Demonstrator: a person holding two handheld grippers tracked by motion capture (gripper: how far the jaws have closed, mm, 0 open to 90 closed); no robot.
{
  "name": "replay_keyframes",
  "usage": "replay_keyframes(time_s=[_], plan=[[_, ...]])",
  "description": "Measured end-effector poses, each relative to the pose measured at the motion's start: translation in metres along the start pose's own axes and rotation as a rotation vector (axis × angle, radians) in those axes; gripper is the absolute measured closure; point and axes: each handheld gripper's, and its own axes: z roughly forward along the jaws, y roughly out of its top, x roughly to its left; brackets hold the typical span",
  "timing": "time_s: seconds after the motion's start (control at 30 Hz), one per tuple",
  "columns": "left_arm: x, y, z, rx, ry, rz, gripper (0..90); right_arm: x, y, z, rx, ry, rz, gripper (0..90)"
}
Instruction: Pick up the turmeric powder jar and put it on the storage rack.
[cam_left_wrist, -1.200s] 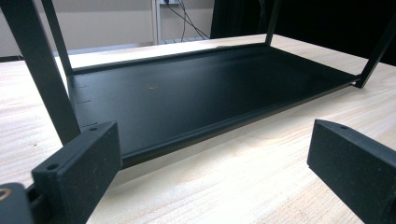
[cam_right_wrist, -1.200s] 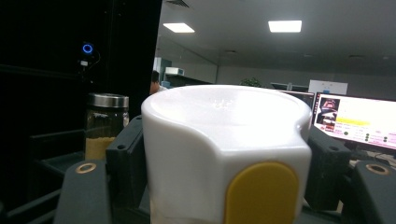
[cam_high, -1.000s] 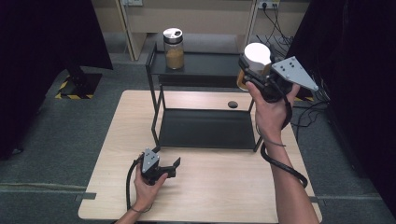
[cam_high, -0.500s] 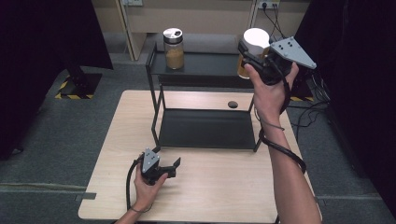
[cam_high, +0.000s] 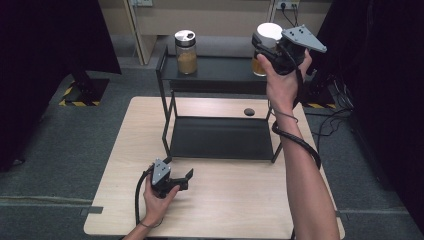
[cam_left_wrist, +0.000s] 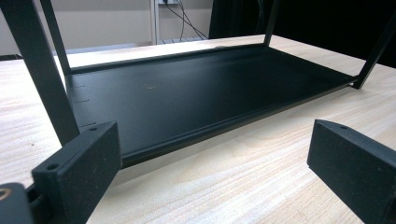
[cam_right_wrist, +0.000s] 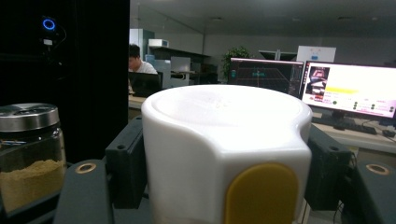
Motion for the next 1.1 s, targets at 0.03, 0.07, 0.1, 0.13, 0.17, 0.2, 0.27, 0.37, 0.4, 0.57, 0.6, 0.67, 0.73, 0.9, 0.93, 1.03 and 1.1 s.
replay_keyframes(time_s=[0.03,0.07,0.1,0.13,0.17,0.2,0.27,0.37,0.4,0.57,0.6,0.67,0.73,0.9,0.93,1.03,1.1], plan=[[0.000,0.000,0.000,0.000,0.000,0.003,2.4,0.000,0.000,0.002,0.007,0.000,0.002,30.8],[0.000,0.000,0.000,0.000,0.001,0.004,2.4,0.000,0.000,0.004,0.015,0.000,0.002,30.8],[0.000,0.000,0.000,0.000,0.001,0.006,2.4,-0.001,0.000,0.005,0.022,0.000,0.005,30.8],[0.000,0.000,0.000,0.001,0.000,0.006,2.4,-0.001,-0.001,0.006,0.026,-0.001,0.007,30.8],[0.000,0.000,0.000,0.000,0.000,0.006,2.4,-0.002,-0.002,0.007,0.031,-0.001,0.008,30.8],[0.000,0.000,0.000,0.000,-0.001,0.005,2.4,-0.002,-0.002,0.009,0.037,0.000,0.008,30.8],[0.000,0.000,0.000,0.002,-0.001,0.003,2.4,-0.002,-0.003,0.011,0.042,-0.002,0.007,30.8],[0.000,0.000,0.000,0.002,0.000,0.004,2.4,-0.004,-0.004,0.013,0.045,0.005,0.028,30.8],[0.000,0.000,0.000,0.001,0.001,0.005,2.4,-0.004,-0.004,0.013,0.048,0.009,0.028,30.8],[0.000,-0.001,0.000,-0.003,0.002,-0.002,2.5,-0.005,-0.005,0.016,0.059,0.011,0.041,30.8],[0.000,-0.001,-0.001,-0.003,0.003,-0.002,2.5,-0.005,-0.005,0.016,0.059,0.011,0.041,30.8],[0.000,0.000,0.000,-0.002,0.003,0.001,2.5,-0.006,-0.005,0.017,0.061,0.013,0.048,30.7],[0.000,0.000,0.000,0.000,0.002,0.000,2.5,-0.007,-0.004,0.017,0.064,0.015,0.049,30.7],[0.000,-0.001,0.000,-0.004,0.004,0.003,3.1,-0.012,-0.003,0.018,0.071,0.030,0.088,30.4],[-0.001,-0.001,-0.001,-0.004,0.004,0.004,3.3,-0.013,-0.002,0.019,0.074,0.031,0.089,30.4],[-0.001,0.000,0.000,-0.003,0.004,0.002,3.3,-0.013,-0.002,0.019,0.077,0.031,0.090,30.4],[-0.001,-0.001,0.000,-0.004,0.006,0.003,3.3,-0.011,-0.002,0.019,0.075,0.029,0.078,30.4]])
